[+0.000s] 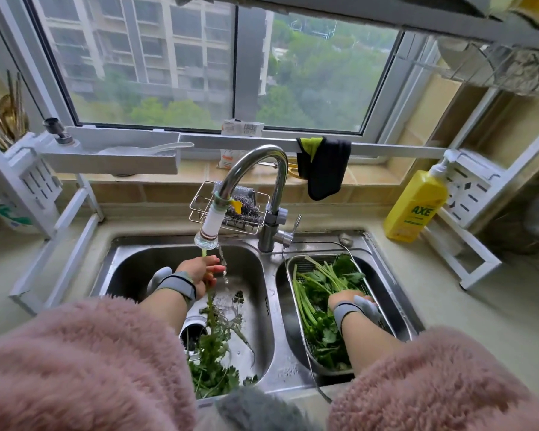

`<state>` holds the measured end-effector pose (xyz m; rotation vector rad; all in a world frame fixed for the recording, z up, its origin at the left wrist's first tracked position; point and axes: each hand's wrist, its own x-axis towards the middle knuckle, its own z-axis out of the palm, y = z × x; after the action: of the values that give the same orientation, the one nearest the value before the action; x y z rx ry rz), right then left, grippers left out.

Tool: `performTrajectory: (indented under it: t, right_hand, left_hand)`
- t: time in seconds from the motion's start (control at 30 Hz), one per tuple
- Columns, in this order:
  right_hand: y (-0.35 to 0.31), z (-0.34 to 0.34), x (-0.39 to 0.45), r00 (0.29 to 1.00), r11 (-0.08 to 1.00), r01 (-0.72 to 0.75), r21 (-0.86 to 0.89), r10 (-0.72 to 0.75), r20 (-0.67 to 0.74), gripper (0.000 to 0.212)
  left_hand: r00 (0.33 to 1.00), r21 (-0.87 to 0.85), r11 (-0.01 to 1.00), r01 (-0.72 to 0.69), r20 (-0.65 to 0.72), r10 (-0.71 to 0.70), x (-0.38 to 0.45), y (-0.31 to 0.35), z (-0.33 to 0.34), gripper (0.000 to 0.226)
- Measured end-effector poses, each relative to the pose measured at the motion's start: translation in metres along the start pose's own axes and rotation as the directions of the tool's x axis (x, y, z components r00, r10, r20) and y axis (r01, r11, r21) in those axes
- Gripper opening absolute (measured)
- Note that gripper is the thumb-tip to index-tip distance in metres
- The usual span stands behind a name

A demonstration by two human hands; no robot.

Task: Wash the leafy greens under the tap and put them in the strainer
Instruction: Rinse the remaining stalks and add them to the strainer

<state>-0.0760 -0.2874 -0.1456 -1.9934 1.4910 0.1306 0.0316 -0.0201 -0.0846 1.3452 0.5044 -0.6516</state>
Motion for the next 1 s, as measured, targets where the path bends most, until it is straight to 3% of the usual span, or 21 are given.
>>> performTrajectory:
  t: [0.1, 0.17, 0.23, 0.37, 0.53, 0.6, 0.7, 0.87, 1.0]
  right_hand:
    - [-0.027, -0.014, -0.041, 0.975, 0.964, 0.147, -0.223, -0.180, -0.134, 0.050]
    - [-0.055, -0.009, -0.056, 0.947, 0.920, 0.280, -0.275, -0.312, -0.078, 0.042]
    - [-0.079, 0.004, -0.067, 0.903, 0.889, 0.430, -0.160, -0.424, 0.073, 0.035]
    - [-0.121, 0.026, -0.109, 0.690, 0.730, 0.683, 0.025, -0.656, 0.306, 0.029]
    - [-0.129, 0.046, -0.128, 0.436, 0.532, 0.839, 0.111, -0.781, 0.448, 0.041]
    - [-0.125, 0.050, -0.127, 0.365, 0.445, 0.892, 0.086, -0.817, 0.446, 0.050]
    - [-0.124, 0.059, -0.125, 0.342, 0.383, 0.923, 0.032, -0.857, 0.385, 0.059]
    - [-0.121, 0.064, -0.128, 0.316, 0.322, 0.946, -0.020, -0.910, 0.267, 0.054]
    - [-0.120, 0.063, -0.123, 0.243, 0.153, 0.952, -0.265, -0.903, 0.355, 0.047]
  left_hand:
    - [0.999, -0.013, 1.000, 0.017, 0.041, -0.017, -0.005, 0.000, -0.002, 0.018]
    - [0.999, -0.015, 1.000, 0.012, 0.044, -0.011, -0.005, -0.001, -0.006, 0.019]
    - [0.998, -0.011, 1.000, 0.000, 0.061, 0.000, -0.007, -0.001, -0.008, 0.018]
    - [0.989, 0.056, 0.998, 0.005, 0.147, -0.013, -0.018, 0.000, -0.024, 0.007]
    - [0.983, 0.241, 0.970, -0.014, 0.179, -0.030, -0.026, -0.003, -0.039, 0.022]
    - [0.983, 0.294, 0.956, -0.012, 0.181, -0.043, -0.024, -0.002, -0.044, 0.022]
    - [0.983, 0.340, 0.940, -0.001, 0.175, -0.063, -0.020, 0.000, -0.052, 0.024]
    - [0.985, 0.469, 0.883, 0.021, 0.139, -0.098, -0.014, 0.006, -0.056, 0.025]
    - [0.988, 0.601, 0.799, 0.010, 0.119, -0.103, -0.015, 0.008, -0.055, 0.025]
